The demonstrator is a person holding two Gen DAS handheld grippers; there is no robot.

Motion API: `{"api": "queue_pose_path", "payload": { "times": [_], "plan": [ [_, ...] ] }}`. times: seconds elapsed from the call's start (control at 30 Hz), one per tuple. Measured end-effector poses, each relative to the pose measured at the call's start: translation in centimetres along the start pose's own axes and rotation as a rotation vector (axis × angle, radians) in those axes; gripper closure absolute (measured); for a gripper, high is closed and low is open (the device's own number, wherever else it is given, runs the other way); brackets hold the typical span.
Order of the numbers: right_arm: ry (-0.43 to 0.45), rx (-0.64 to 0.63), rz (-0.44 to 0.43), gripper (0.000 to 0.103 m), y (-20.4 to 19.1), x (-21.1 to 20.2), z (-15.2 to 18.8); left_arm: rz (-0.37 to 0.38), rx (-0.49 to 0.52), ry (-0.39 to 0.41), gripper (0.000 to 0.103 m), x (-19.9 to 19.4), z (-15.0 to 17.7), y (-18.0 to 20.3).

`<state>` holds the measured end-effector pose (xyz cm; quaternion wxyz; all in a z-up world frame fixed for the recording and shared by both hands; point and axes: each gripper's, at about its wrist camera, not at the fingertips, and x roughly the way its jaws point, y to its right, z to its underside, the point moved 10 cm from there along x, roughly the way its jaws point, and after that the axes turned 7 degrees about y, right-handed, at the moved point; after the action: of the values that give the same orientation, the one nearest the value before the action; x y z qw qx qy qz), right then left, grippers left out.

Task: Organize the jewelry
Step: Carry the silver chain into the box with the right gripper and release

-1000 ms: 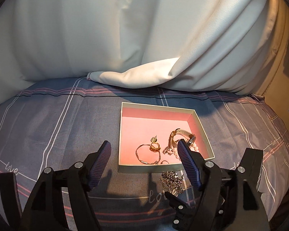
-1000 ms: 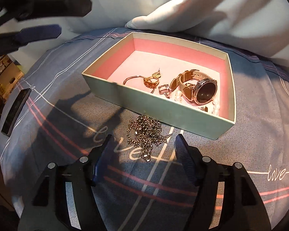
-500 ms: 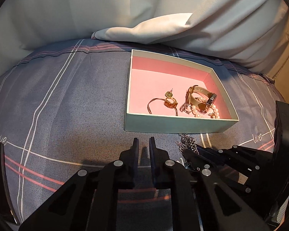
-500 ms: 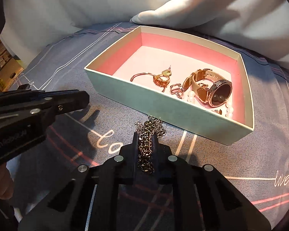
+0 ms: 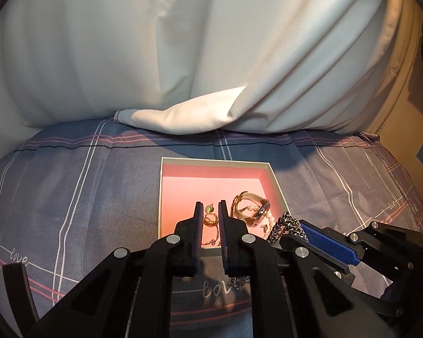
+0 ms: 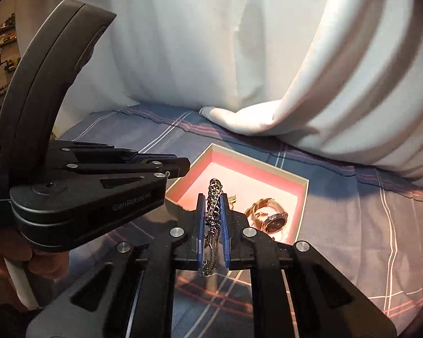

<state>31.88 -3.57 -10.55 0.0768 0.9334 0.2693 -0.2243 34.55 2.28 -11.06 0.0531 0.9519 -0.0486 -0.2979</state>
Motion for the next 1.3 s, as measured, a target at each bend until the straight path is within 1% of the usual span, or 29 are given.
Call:
{"api": "queue_pose_path", "payload": {
  "times": [0.07, 0.13, 0.3, 0.4, 0.5, 0.6, 0.7, 0.83, 1.0, 1.13, 1.3],
  "plan": [
    [0.028, -0.013, 0.018, 0.092, 0.6, -0.5, -1.9, 0.011, 0.002, 0.034, 0.092, -0.5, -2.2, 0.7],
    [0.062, -0.025, 0.032, 0.092, 1.1, -1.2, -3.8, 0.004, 0.011, 0.065, 0.092, -0.8, -4.2, 1.1],
    [0.133, -0.041, 0.069, 0.092, 2.4, -2.3, -8.3, 0.019, -0.011, 0.103, 0.093, -1.2, -7.8, 1.7],
    [0.157, -0.033, 0.078, 0.092, 3.2, -2.4, -10.5, 0.013, -0.006, 0.118, 0.093, -1.2, -9.4, 1.8],
    [0.14, -0.02, 0.085, 0.092, 4.0, -1.5, -11.3, 0.021, -0.016, 0.116, 0.093, -0.6, -10.5, 1.8],
    [0.1, 0.003, 0.077, 0.092, 4.6, 0.2, -10.7, 0.02, -0.025, 0.093, 0.093, 0.8, -10.7, 1.6],
    [0.055, 0.03, 0.066, 0.092, 5.2, 2.1, -9.3, 0.013, -0.029, 0.057, 0.093, 2.6, -9.9, 1.2],
    [-0.03, 0.032, 0.063, 0.092, 5.6, 5.0, -6.5, 0.005, -0.034, 0.004, 0.093, 5.0, -8.3, 0.6],
    [-0.133, 0.037, 0.052, 0.092, 5.5, 7.6, -2.4, -0.003, -0.031, -0.062, 0.093, 7.9, -6.0, 0.0],
    [-0.191, 0.022, 0.053, 0.092, 5.0, 8.8, 0.1, -0.012, -0.021, -0.108, 0.093, 9.7, -4.2, -0.1],
    [-0.225, 0.033, 0.045, 0.092, 5.2, 9.4, 1.6, -0.011, -0.015, -0.132, 0.093, 10.5, -3.0, -0.1]
  ]
}}
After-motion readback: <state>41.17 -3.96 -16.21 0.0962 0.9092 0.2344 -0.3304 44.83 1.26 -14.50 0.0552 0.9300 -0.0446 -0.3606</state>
